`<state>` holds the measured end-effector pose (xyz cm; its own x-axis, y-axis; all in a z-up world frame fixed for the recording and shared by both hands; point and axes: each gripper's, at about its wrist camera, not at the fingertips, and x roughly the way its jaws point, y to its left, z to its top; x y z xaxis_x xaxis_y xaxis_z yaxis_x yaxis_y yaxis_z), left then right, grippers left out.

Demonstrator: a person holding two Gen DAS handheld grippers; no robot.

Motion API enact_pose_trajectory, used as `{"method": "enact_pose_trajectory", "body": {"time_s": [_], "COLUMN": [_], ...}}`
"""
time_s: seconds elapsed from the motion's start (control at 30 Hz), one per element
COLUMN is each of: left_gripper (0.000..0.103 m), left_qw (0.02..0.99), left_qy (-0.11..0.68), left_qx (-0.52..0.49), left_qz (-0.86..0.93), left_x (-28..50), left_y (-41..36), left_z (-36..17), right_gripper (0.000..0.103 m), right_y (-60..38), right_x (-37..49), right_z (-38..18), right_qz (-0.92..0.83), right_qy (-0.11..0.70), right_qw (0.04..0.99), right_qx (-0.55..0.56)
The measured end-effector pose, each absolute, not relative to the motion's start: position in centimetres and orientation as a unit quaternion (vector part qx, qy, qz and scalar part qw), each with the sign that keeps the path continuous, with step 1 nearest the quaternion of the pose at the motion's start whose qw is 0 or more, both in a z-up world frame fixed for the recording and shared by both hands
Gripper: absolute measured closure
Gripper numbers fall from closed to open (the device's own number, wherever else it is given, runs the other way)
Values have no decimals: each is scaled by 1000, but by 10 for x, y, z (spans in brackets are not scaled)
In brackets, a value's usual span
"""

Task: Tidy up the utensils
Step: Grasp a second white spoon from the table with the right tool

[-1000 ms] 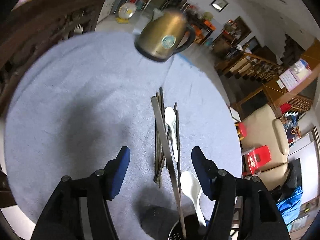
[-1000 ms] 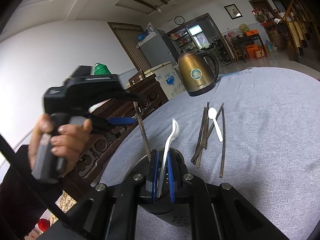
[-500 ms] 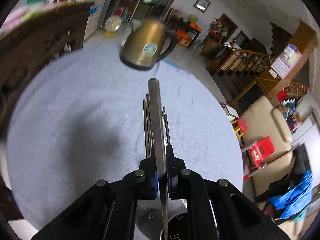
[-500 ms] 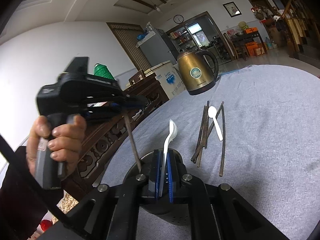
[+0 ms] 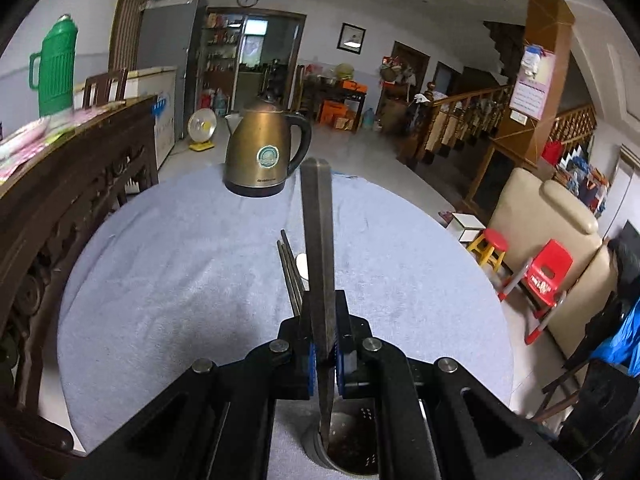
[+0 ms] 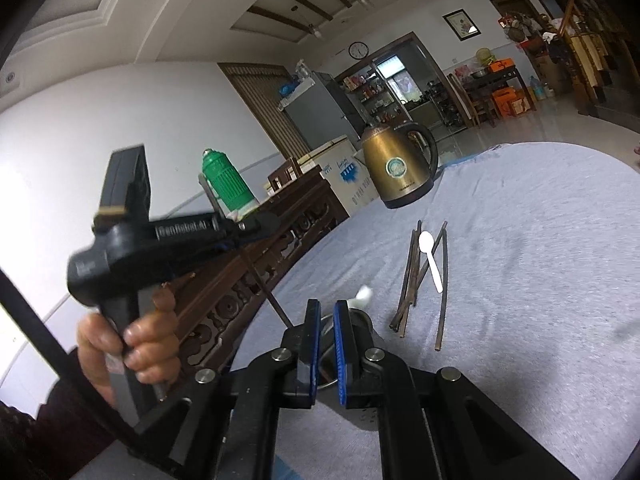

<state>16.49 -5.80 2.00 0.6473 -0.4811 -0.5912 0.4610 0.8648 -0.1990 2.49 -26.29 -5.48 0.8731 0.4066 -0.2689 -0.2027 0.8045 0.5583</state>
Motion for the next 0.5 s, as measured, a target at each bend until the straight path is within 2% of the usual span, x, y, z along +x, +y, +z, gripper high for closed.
{"method": "enact_pose_trajectory", "body": {"time_s": [0.2,0.27,0.3,0.33,0.37,0.4,0.47,0.5], "left_gripper": [95,95,95,95,95,95,95,95], "left_qw": [905,905,905,905,905,904,903,903], "left_qy": [339,339,339,339,339,339,340,341], "left_qx": [-16,-16,-17,-18,-17,-16,-13,-12], "left_qz": [-257,-256,-256,-257,-257,-258,-261,-262], "left_x": [162,161,160,160,161,160,161,161], "left_y": [-58,-57,-57,-57,-58,-59,-61,-63], "left_z": [16,16,15,15,15,14,13,12], "right_gripper": [95,91,74,63,37,31,34,44], "right_y": [-273,-285,-290,-296,-301,-303,-304,-303], "right_x": [21,23,24,27,31,34,46,51], "right_z": [-56,-62,-65,-70,-75,-80,-91,-96], "right_qz": [150,140,134,125,109,96,88,87], "right_qy": [200,210,216,227,242,254,299,323], "right_qw": [925,917,914,912,912,913,913,911], "right_qx": [285,309,316,319,314,305,263,241]}}
